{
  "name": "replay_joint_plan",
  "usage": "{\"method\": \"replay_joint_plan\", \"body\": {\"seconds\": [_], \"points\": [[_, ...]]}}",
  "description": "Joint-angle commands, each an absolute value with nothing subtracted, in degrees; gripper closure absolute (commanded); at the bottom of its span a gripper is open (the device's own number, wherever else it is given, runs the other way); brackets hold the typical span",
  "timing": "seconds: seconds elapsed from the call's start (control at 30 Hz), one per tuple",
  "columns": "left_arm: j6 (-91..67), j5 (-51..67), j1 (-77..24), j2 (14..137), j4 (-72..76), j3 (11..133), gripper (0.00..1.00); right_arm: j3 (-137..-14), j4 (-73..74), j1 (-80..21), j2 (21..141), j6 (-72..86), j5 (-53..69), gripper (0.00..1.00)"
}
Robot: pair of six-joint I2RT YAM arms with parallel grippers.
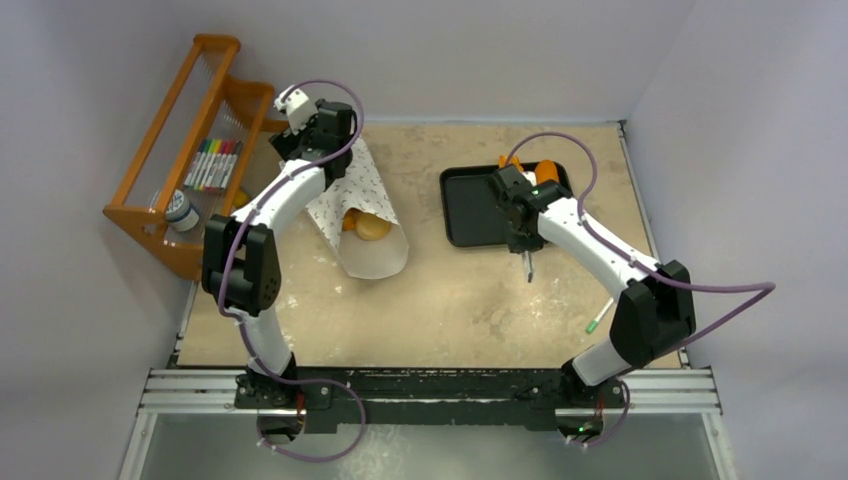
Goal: Take the fake bread out of the paper bag
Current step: Place the fake bread in the container.
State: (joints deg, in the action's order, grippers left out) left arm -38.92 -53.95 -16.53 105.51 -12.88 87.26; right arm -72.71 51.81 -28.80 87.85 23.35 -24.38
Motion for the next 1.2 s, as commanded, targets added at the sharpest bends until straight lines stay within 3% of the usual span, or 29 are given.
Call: {"method": "replay_joint_plan", "body": {"seconds": [0.0, 0.07, 0.23, 0.3, 0.7, 1.17], "points": [[-38.54, -54.15, -16.79, 102.53, -10.37, 86.92, 0.0, -75.28, 53.26, -28.5, 87.49, 25.09, -27.5, 1.0], [-38.41, -54.14, -16.79, 102.5, -10.37, 86.81, 0.0, -75.08, 53.26, -28.49, 88.3, 25.17, -26.97, 0.97], [-37.98, -54.61, -16.7, 101.84, -10.37, 86.11, 0.0, -74.97, 53.02, -28.53, 89.11, 25.44, -26.5, 0.63], [-37.75, -54.72, -16.7, 101.78, -10.33, 86.14, 0.0, -75.04, 52.42, -28.49, 88.45, 25.04, -27.29, 0.56], [-37.97, -55.52, -16.66, 101.71, -10.76, 85.67, 0.0, -74.81, 47.45, -28.5, 83.77, 22.75, -27.82, 0.55], [-37.5, -55.93, -16.7, 102.21, -11.27, 86.69, 0.0, -74.48, 47.2, -29.0, 80.05, 22.01, -27.78, 0.61]]}}
